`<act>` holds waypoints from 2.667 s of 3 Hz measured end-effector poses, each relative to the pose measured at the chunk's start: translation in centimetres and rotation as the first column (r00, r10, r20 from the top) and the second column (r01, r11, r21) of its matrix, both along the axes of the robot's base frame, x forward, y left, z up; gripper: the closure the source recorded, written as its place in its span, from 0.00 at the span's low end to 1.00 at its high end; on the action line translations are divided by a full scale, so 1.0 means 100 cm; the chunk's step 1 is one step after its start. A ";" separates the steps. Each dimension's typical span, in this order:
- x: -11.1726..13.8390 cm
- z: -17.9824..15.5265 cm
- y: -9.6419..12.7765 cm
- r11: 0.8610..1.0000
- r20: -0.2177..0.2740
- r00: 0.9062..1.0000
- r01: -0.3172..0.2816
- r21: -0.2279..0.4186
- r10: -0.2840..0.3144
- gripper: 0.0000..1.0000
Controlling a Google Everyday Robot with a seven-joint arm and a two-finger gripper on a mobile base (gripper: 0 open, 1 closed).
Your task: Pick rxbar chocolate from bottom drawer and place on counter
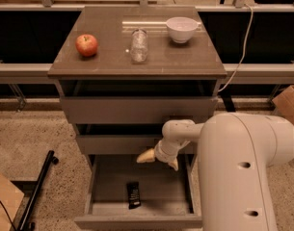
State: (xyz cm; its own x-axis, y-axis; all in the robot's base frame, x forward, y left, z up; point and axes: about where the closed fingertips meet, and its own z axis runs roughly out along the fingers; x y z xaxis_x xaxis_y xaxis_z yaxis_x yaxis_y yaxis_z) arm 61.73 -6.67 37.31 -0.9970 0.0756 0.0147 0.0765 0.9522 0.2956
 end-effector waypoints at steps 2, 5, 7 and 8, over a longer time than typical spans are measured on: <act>-0.011 -0.079 0.045 0.998 -0.067 0.997 0.046 0.050 -0.043 0.00; -0.015 -0.145 0.076 0.997 -0.125 0.989 0.078 0.010 -0.076 0.00; -0.020 -0.208 0.085 0.984 -0.200 0.966 0.176 0.037 -0.165 0.00; -0.021 -0.226 0.097 0.980 -0.228 0.959 0.190 0.067 -0.170 0.00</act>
Offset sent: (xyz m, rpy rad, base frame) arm -0.0106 0.0696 -0.1318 0.0861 0.1089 -0.0834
